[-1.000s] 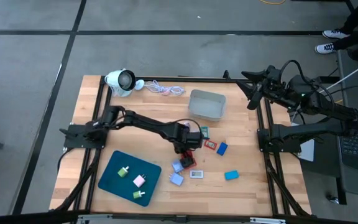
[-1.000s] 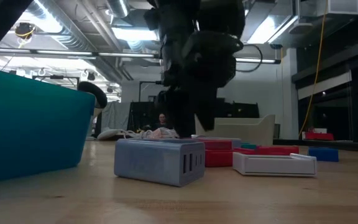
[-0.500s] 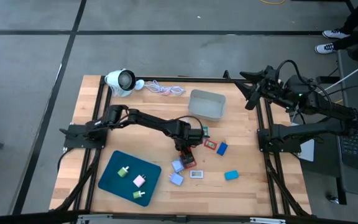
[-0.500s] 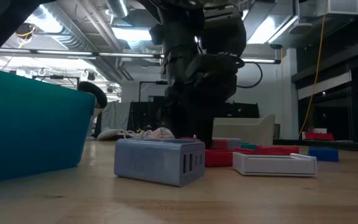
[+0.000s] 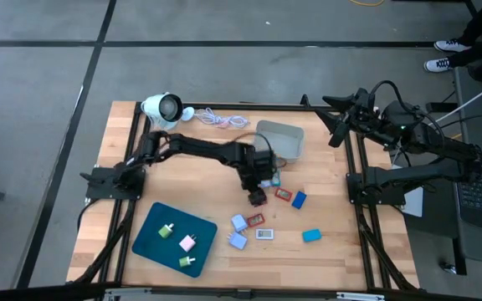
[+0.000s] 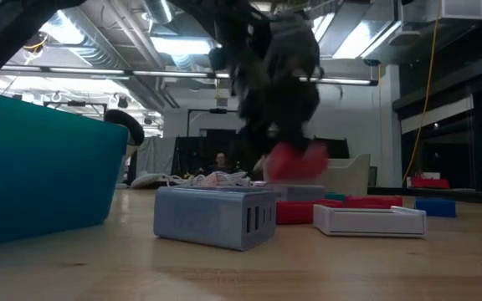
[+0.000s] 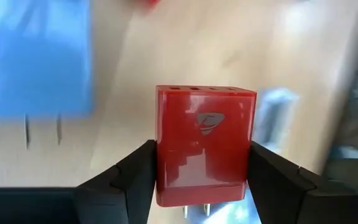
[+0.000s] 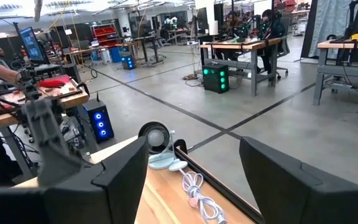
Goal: Pick & Place Office items
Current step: Put the red charger adapter into the blue bin
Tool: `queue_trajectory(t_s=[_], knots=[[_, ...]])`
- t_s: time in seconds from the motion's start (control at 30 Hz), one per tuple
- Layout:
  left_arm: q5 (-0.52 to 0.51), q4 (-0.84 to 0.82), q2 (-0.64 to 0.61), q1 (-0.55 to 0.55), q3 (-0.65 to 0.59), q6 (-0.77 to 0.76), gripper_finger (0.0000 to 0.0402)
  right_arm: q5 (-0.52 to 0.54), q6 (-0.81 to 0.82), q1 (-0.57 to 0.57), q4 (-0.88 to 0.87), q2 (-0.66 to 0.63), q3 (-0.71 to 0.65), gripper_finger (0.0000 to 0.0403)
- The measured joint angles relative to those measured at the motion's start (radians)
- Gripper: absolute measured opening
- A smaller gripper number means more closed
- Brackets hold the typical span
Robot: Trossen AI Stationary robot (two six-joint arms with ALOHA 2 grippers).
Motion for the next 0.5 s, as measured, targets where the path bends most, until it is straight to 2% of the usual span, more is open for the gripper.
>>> queue_trajectory(t_s=[0.1, 0.23, 0.37, 0.5], knots=[[0.04, -0.021, -0.055, 0.029, -0.001, 0.046, 0.0205, 0.0, -0.001, 0.0, 0.005, 0.0, 0.0, 0.0257], [0.036, -0.08, -0.166, 0.063, -0.001, 0.084, 0.0205, 0.0, -0.003, 0.0, 0.007, 0.0, 0.0, 0.0257], [-0.097, -0.191, -0.298, 0.068, 0.0, 0.084, 0.0205, 0.001, -0.003, 0.0, 0.008, 0.0, 0.0, 0.0257], [-0.248, -0.342, -0.433, 0.046, 0.0, -0.004, 0.0205, 0.003, -0.007, 0.0, 0.009, 0.0, 0.0, 0.0257]])
